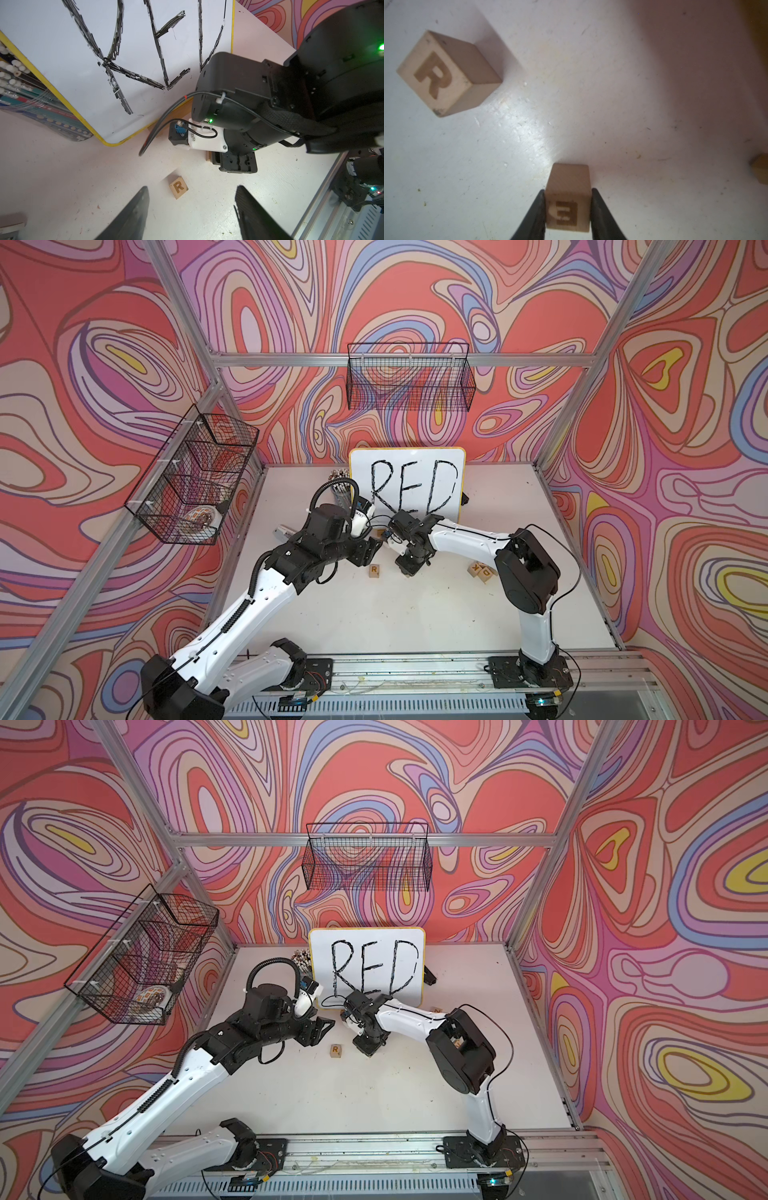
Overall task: Assemble the uppercase word "red" with letter blocks
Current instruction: Place the letter block at the center of the board, then adjust the letter block at the center of the board.
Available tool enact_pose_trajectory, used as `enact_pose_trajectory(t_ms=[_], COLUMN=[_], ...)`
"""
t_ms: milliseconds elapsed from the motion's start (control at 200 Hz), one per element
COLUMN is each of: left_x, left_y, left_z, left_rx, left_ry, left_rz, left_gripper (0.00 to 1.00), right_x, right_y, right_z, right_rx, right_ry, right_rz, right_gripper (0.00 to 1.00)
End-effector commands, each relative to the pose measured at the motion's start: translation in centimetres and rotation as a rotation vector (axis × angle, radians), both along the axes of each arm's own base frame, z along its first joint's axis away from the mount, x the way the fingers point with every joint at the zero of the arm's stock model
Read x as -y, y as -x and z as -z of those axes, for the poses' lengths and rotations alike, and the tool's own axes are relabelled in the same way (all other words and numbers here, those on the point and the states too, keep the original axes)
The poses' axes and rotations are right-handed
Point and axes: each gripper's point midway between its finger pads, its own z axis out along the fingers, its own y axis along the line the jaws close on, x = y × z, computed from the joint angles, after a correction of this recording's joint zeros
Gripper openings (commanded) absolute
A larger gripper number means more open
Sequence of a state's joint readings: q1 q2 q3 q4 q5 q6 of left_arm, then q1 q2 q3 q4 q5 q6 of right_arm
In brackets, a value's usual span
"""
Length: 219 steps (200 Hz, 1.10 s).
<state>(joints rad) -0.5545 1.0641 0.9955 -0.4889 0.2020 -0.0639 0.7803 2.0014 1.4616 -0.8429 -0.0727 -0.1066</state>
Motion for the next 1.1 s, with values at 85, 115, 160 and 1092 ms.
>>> enact_pose_trajectory(t_ms=[85, 115, 160, 1092], left_x=[0.0, 0.0, 0.0, 0.0], left_y=[0.0, 0.0, 0.0, 0.0], left_z=[-0.1, -0.1, 0.0, 0.0], left_rx=[0.001, 0.001, 0.000, -0.001], left_ry=[0.014, 0.013, 0.013, 0.014], left_rz=[0.000, 0.001, -0.001, -0.001], left_gripper=[0.69, 0.69, 0.69, 0.69], right_x=[-0.5, -0.6, -0.7, 0.7], right_y=[-0.4, -0.4, -0.5, -0.9], right_z=[-1.2, -1.4, -1.7, -8.8], right_rx=[0.035, 0.037, 0.044, 0.091], right_ry=[-0.016, -0.022, -0.030, -0.313], right_rz=[-0.008, -0.010, -0.008, 0.918], right_gripper=[0.40, 0.40, 0.41, 0.43])
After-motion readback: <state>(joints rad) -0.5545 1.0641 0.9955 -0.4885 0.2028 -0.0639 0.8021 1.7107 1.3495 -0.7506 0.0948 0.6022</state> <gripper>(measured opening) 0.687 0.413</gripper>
